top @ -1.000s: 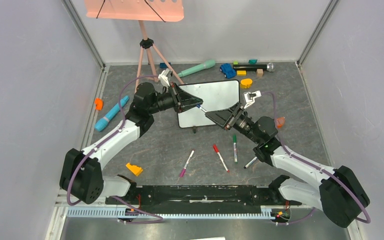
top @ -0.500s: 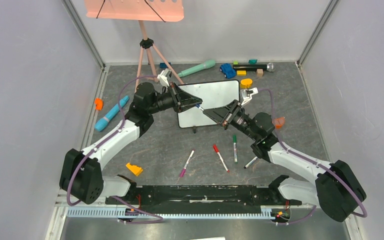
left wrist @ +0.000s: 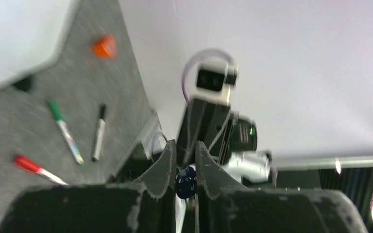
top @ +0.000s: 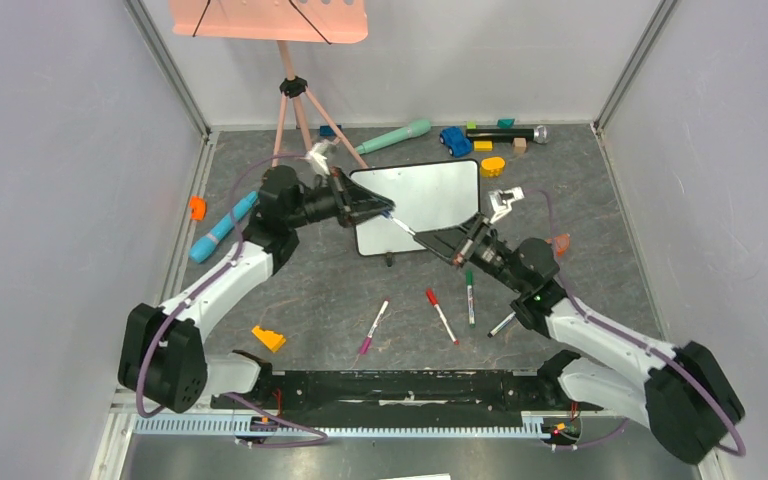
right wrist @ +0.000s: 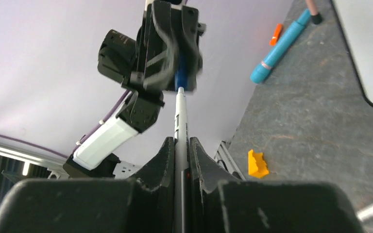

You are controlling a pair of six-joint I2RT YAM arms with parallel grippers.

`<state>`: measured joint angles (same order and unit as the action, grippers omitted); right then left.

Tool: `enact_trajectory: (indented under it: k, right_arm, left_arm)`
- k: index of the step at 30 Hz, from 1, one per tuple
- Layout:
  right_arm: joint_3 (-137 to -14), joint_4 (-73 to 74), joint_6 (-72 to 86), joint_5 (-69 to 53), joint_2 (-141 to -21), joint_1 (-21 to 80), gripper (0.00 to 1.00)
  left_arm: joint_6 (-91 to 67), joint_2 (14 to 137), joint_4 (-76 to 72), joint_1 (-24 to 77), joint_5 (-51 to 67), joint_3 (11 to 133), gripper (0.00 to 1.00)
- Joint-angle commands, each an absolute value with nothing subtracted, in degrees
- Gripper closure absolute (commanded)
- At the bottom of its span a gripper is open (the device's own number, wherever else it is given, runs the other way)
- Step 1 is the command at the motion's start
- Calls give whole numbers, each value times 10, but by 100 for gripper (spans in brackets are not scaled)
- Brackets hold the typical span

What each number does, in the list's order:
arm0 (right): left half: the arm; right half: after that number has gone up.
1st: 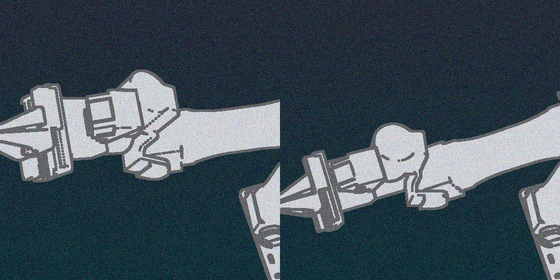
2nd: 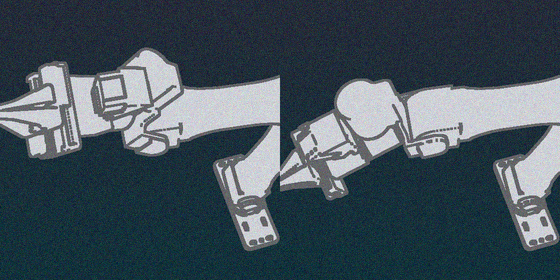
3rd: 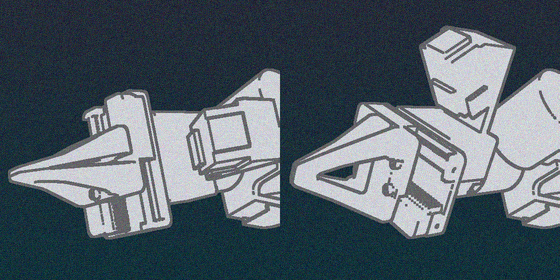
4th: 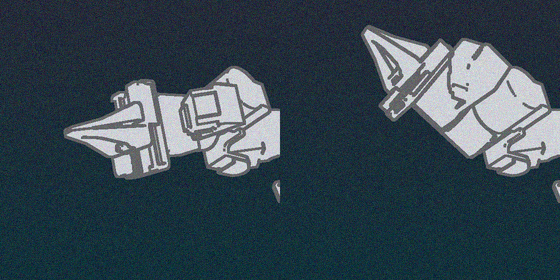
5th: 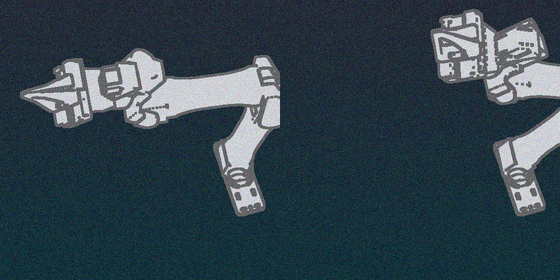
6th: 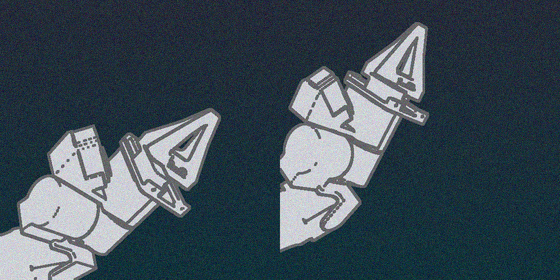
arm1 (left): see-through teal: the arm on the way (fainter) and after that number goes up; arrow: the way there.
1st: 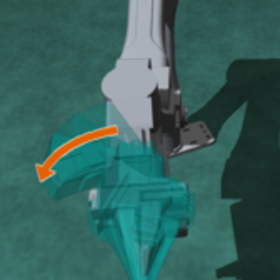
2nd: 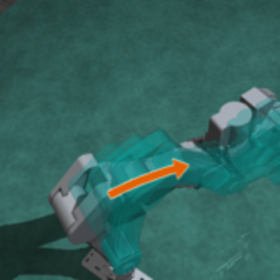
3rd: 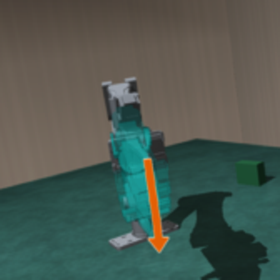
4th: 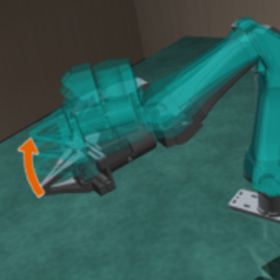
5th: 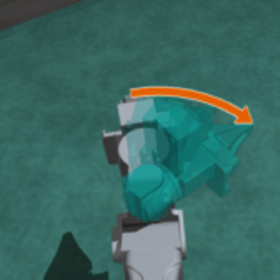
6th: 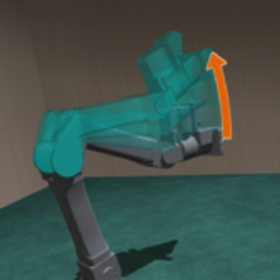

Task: Write a sentence on the whiteboard
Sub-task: Open the pen cap from the whiteboard marker, then place the pen cap at the center of the board.

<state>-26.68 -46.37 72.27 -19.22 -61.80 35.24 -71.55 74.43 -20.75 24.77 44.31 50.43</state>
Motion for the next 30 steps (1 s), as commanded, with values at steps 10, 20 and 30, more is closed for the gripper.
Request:
enact_trajectory:
  k: [10, 20, 30]
  right_arm:
    - [-262, -78, 553, -156, -401, 240, 100]
    - [-449, 221, 358, -71, -478, 240, 100]
    - [-467, 287, 314, -25, -463, 239, 100]
  left_arm:
    - [-568, 670, -43, 114, 395, 444, 98]
    - [-391, 667, 265, 115, 131, 439, 98]
    - [-368, 777, 254, 115, 132, 419, 98]
